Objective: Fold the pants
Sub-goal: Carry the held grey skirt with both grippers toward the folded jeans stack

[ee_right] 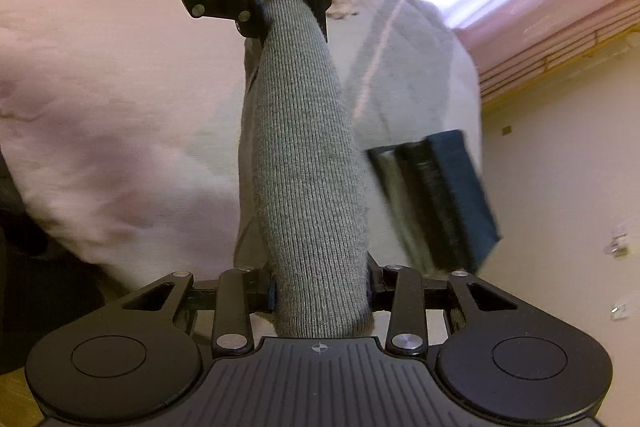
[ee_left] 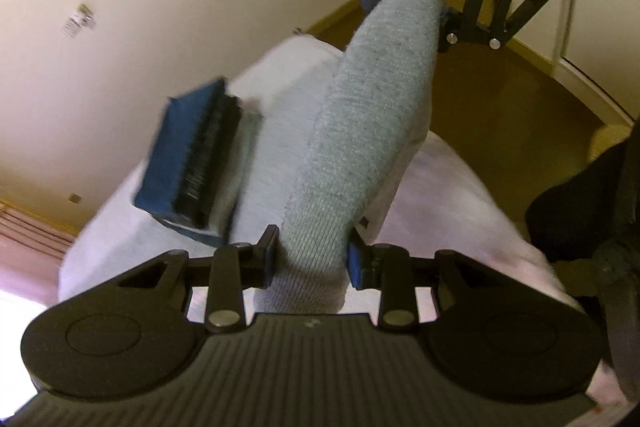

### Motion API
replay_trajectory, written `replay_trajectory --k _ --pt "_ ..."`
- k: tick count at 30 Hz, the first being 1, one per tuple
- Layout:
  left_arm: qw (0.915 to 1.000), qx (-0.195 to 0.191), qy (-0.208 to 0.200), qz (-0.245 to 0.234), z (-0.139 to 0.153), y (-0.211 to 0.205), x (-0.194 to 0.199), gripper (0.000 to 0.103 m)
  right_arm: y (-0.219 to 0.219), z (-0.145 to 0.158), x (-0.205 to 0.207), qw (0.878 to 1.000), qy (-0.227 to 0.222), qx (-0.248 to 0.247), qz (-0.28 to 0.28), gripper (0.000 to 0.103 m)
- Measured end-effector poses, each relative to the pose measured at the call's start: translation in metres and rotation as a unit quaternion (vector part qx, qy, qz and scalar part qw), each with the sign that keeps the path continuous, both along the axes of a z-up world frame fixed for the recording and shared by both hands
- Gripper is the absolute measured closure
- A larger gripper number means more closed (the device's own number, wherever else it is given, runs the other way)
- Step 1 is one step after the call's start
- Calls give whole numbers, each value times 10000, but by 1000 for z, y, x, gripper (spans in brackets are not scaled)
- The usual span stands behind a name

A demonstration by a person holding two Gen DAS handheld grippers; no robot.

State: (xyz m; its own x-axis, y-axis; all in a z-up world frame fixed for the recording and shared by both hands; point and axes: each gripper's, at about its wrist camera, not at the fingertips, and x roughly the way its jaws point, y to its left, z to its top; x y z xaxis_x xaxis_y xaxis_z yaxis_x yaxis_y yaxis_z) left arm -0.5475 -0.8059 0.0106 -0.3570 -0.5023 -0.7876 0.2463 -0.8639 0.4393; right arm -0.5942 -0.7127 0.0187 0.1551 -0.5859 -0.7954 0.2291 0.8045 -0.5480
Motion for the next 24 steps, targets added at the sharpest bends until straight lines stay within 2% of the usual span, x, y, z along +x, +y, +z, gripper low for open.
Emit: replay_trajectory --k 7,14,18,21,24 --pt "9977 -517 87 426 31 -125 -49 74 -136 31 -46 9975 17 -519 488 69" --pt "9906 -641 127 1200 33 -280 -105 74 -311 34 -98 9896 57 -827 1176 69" --pt "9854 -700 79 1548 26 -361 -125 74 -405 28 -114 9865 -49 -855 1392 69" --pt "9807 -1015 -49 1669 13 -407 -135 74 -455 17 -114 9827 -85 -1121 1474 69" --pt "9741 -1484 -154 1698 -29 -429 -141 74 -477 -17 -117 9741 -110 -1625 1567 69"
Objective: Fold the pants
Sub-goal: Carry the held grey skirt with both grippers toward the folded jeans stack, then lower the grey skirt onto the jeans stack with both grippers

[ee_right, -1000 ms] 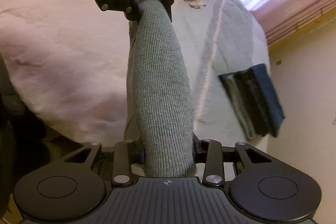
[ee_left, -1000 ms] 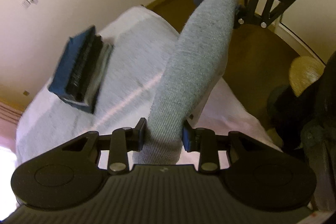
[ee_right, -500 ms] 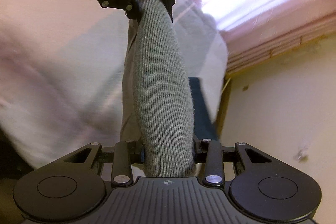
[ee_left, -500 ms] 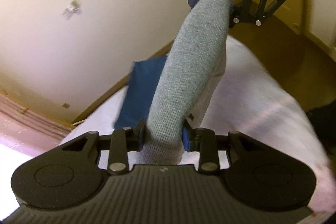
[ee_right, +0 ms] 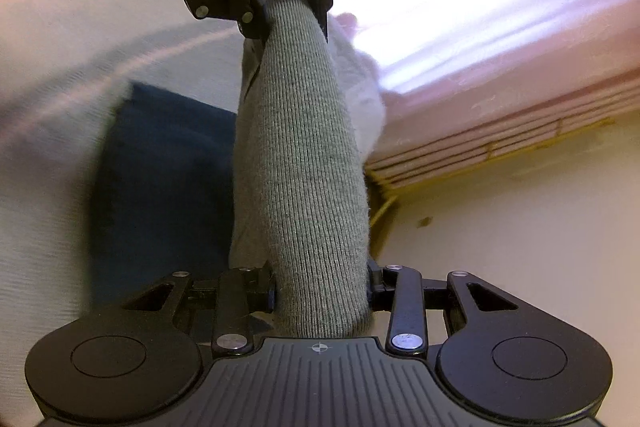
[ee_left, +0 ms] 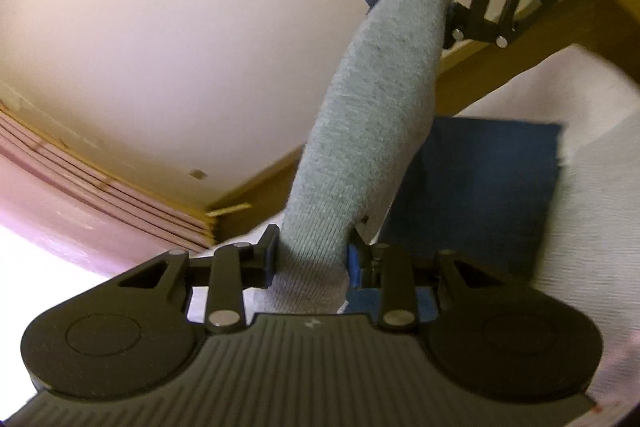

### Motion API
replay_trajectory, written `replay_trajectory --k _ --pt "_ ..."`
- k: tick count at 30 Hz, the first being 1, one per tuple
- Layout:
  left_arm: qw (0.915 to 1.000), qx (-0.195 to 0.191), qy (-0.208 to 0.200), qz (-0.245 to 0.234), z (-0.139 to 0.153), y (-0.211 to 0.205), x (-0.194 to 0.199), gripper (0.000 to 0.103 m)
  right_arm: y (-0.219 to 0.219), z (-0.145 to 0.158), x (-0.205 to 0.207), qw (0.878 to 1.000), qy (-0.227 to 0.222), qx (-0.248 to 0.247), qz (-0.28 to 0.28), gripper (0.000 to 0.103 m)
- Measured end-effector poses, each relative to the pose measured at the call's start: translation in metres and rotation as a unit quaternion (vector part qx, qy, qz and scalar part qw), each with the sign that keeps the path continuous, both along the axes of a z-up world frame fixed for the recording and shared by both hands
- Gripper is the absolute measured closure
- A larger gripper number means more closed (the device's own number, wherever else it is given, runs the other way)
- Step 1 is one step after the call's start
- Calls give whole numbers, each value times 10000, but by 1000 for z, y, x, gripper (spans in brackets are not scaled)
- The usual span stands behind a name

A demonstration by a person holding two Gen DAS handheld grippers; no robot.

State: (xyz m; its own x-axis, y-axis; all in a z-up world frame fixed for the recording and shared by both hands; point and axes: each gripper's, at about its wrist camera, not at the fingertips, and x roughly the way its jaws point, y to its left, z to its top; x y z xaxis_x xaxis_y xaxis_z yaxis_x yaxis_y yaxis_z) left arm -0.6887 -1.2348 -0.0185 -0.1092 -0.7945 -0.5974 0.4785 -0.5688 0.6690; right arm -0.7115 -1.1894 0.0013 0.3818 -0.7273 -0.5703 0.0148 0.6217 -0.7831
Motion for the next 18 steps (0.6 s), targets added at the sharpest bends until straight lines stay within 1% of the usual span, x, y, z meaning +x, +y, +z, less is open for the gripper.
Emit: replay_trajectory --k 2,3,5,6,7,8,9,10,11,12,15,18 --pt "9999 -62 -134 42 -47 0 -4 74 -2 -46 -2 9996 -32 -267 100 68" --pt "9997 -2 -232 39 -74 3 -7 74 -3 -73 -1 9996 -2 -255 122 68" --pt "9981 370 -482 -49 -131 6 -9 73 -1 -124 2 9997 145 37 197 68" --pt "9960 647 -607 -122 -157 10 -10 73 1 -145 1 9992 203 213 268 67" --pt "9950 722 -669 -172 -173 16 -10 73 5 -158 1 9991 244 180 304 67" --pt "9957 538 -725 -189 -182 23 -10 73 12 -165 0 9991 245 -11 339 65" --pt "9963 380 -736 -215 -184 29 -9 73 18 -166 1 9992 171 -117 340 64" --pt "9969 331 -670 -228 -181 33 -7 71 21 -163 -1 9995 107 -78 298 64" --pt "9974 346 -596 -218 -178 35 -4 69 20 -159 -1 9996 107 -31 245 63" --pt "9976 366 -548 -213 -174 28 -8 69 18 -156 -3 9998 120 -30 176 61" --pt "9969 339 -660 -256 -171 30 -4 69 28 -145 -3 9999 142 -92 -10 59" --pt "9965 429 -666 -260 -172 26 -3 73 38 -145 -12 9998 71 -72 -142 59"
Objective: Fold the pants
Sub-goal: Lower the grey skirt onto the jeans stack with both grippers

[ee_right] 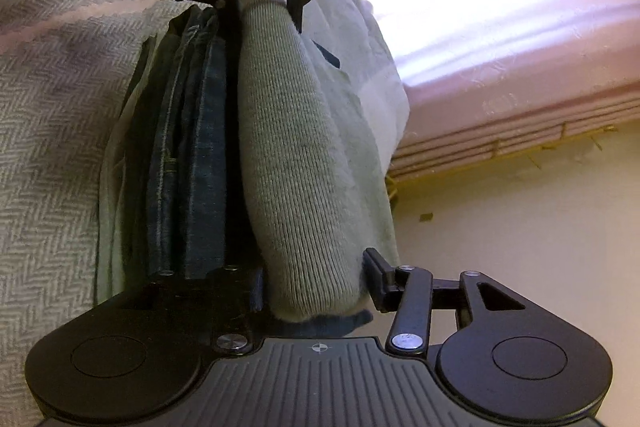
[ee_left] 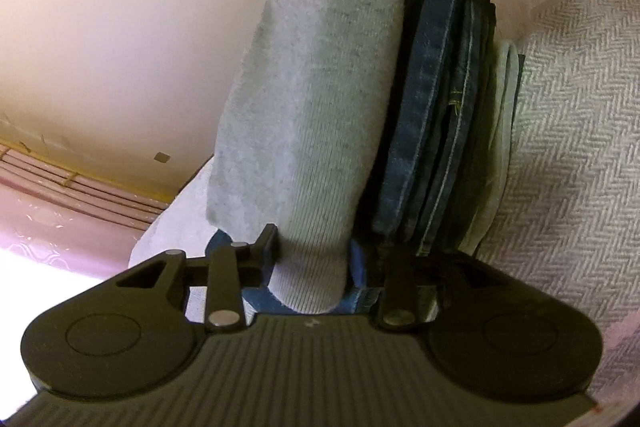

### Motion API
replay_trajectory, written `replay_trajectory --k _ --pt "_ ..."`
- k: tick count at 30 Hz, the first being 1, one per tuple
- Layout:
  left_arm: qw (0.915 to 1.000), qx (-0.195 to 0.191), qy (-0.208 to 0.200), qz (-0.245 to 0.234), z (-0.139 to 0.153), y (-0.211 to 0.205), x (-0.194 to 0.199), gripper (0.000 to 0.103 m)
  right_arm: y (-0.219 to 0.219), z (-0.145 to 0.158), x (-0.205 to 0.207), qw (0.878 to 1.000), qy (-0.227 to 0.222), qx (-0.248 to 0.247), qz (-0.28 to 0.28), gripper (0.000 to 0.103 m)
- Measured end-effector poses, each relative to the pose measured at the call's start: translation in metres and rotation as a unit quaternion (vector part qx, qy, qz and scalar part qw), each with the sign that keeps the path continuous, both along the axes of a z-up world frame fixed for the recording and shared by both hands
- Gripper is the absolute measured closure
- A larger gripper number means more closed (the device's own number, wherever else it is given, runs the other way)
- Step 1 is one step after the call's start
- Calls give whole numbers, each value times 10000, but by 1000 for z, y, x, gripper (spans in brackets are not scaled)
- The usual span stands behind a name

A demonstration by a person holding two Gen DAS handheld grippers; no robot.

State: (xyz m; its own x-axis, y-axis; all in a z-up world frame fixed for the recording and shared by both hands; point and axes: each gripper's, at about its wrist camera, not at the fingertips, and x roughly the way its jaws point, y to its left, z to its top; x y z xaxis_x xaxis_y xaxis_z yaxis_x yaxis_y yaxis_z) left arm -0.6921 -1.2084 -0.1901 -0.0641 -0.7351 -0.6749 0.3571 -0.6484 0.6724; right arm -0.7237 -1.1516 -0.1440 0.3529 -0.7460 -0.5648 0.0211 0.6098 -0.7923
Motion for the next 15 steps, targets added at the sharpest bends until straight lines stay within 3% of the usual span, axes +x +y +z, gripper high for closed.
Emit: replay_trajectory --k 3,8,11,15 --pt "9998 -145 -97 7 -2 0 6 75 1 -13 -6 9999 -58 -118 -41 65" --pt "9971 -694 52 301 6 5 7 76 -3 8 -12 9940 -342 -982 343 69" --pt "9992 -308 -51 264 -16 4 3 76 -3 -14 -18 9965 -20 -678 490 69" --pt "9990 -387 -212 -9 -15 2 2 75 7 -19 -29 9994 -83 -277 202 68"
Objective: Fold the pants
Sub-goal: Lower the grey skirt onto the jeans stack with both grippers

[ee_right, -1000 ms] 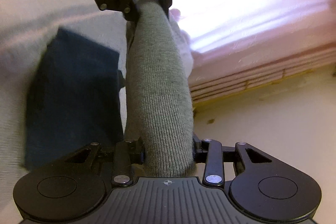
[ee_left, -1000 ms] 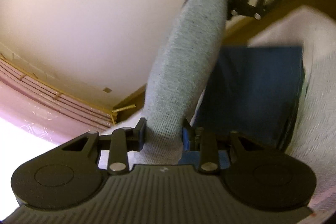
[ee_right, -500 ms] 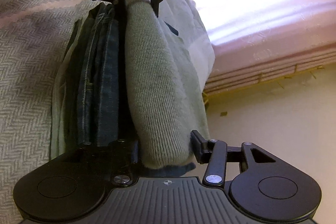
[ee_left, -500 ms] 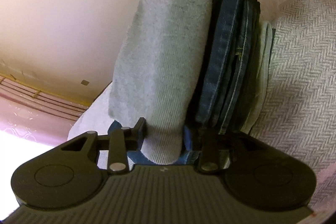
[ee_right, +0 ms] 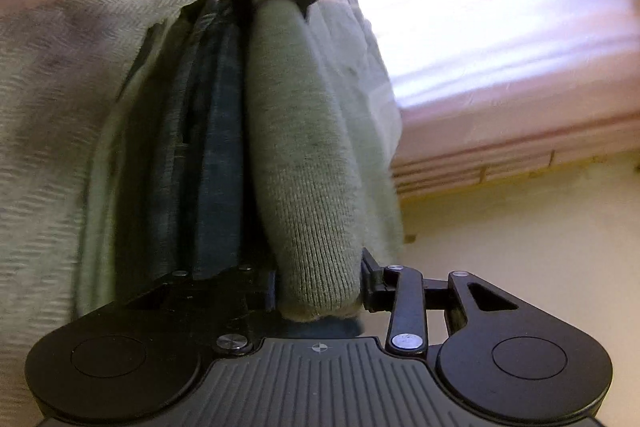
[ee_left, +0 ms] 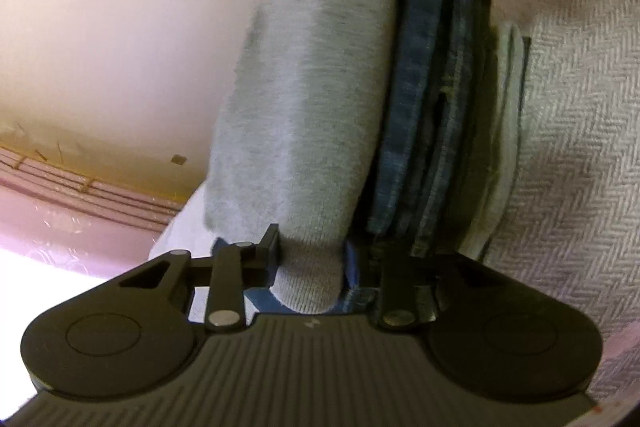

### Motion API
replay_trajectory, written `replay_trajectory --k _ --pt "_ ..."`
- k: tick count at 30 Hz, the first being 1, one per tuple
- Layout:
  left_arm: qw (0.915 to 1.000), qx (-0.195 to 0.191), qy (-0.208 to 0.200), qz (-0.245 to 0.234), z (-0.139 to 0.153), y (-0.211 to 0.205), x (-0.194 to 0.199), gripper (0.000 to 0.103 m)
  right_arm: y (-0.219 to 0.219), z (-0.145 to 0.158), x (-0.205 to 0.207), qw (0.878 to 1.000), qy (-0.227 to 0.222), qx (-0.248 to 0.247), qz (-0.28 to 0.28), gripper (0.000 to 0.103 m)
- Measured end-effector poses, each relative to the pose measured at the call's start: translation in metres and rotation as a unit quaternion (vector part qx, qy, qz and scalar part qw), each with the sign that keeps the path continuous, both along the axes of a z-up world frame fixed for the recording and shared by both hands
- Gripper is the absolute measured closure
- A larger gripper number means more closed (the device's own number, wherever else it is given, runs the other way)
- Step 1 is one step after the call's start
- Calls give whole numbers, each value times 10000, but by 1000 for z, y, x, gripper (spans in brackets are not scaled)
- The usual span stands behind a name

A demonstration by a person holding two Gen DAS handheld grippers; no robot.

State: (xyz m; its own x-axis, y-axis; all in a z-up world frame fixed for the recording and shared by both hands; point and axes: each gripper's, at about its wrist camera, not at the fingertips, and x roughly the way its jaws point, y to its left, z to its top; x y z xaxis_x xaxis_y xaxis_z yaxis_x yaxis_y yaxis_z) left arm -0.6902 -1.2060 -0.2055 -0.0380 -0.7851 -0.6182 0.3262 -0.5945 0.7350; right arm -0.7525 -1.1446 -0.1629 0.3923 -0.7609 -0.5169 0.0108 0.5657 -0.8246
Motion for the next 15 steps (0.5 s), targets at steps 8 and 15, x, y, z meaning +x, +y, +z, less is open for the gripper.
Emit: replay_trajectory --k 8,15 --pt "9998 104 -151 45 -6 -2 -1 73 12 10 6 9994 125 119 -301 61" --pt "9934 575 714 691 28 19 14 71 21 57 -23 9826 -558 1076 -1407 56"
